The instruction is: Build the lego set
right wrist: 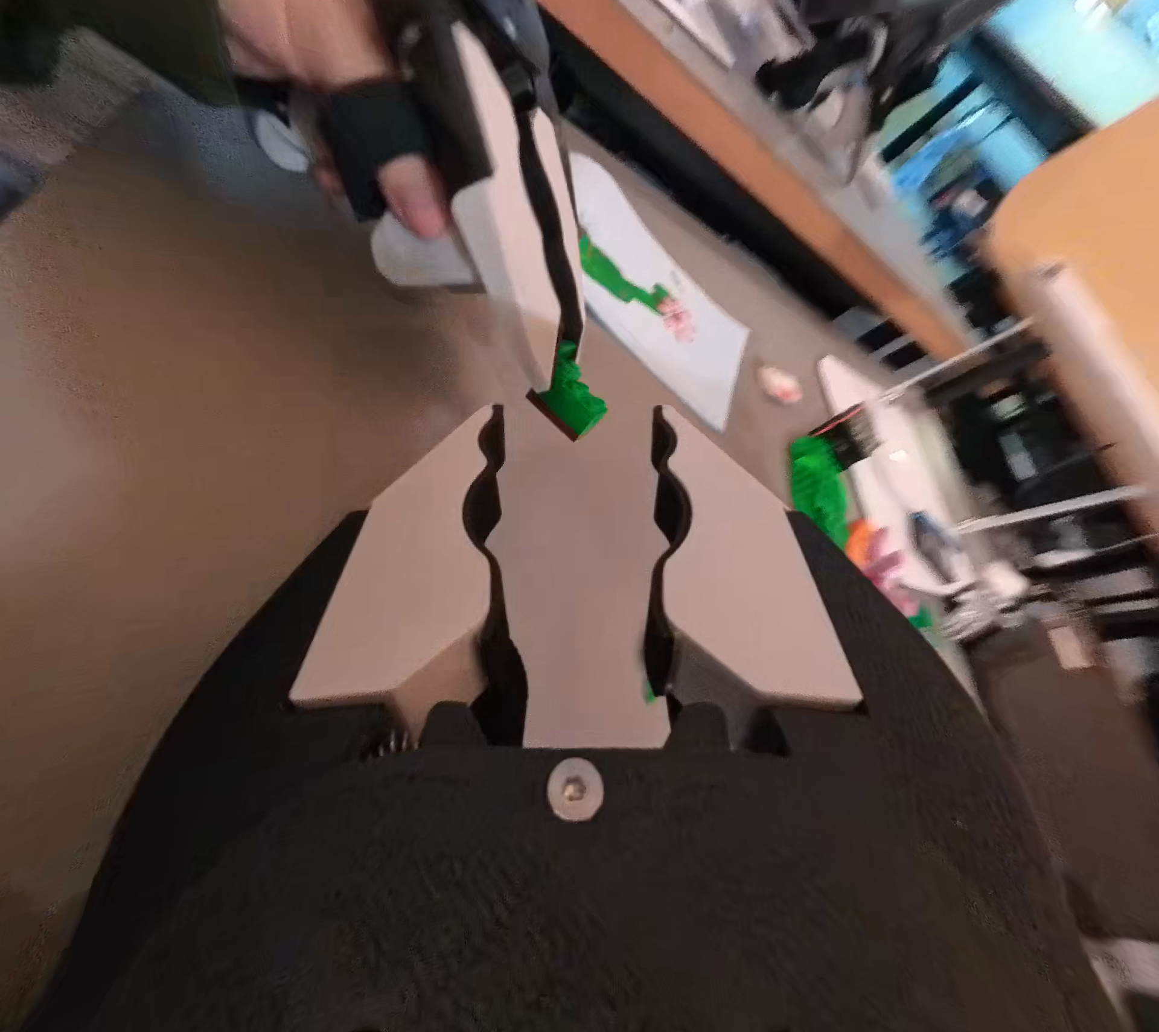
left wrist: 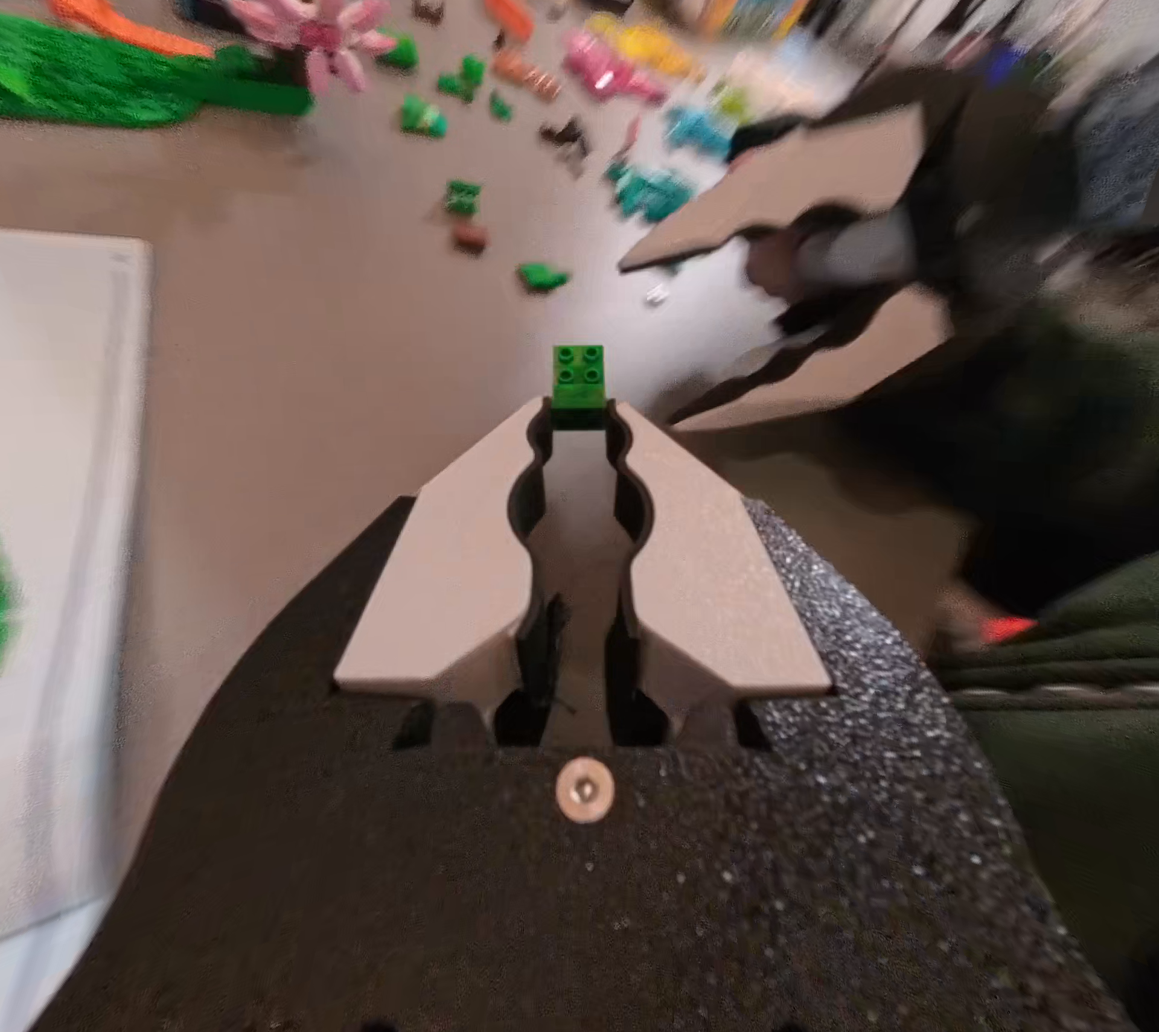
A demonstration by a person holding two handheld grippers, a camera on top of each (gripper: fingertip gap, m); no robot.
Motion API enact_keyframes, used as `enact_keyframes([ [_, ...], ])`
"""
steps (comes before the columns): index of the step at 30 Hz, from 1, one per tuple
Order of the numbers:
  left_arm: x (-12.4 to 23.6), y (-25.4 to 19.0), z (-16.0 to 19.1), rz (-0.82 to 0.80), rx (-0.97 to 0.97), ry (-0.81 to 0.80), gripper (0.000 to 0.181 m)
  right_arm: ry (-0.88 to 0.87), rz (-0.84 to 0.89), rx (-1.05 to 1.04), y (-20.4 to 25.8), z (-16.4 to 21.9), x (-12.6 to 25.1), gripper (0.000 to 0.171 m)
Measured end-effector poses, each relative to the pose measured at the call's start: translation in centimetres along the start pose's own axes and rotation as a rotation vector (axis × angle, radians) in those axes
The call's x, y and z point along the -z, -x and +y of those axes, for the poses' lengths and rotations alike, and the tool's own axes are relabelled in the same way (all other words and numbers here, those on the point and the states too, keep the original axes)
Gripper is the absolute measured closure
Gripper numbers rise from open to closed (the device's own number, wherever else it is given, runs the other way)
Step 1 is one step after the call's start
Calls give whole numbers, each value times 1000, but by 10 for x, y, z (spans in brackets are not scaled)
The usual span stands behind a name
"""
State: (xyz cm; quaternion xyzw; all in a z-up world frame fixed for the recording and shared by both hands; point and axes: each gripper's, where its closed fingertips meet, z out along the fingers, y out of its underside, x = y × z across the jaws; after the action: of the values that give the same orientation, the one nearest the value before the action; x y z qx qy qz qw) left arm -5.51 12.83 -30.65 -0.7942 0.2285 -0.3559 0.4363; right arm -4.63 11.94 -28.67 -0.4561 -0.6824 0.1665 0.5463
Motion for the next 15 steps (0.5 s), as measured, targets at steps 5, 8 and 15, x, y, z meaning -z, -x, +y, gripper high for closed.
enact_keyframes([
  [5,10,-25,-8,242,270,-21,167,-15,95,342,4,-17,6,135],
  [8,9,-37,-8,309,294,-10,168,11,81,418,10,-16,5,144],
  [15,14,-43,-32,298,172,-159,109,-32,83,217,-2,-18,9,156],
])
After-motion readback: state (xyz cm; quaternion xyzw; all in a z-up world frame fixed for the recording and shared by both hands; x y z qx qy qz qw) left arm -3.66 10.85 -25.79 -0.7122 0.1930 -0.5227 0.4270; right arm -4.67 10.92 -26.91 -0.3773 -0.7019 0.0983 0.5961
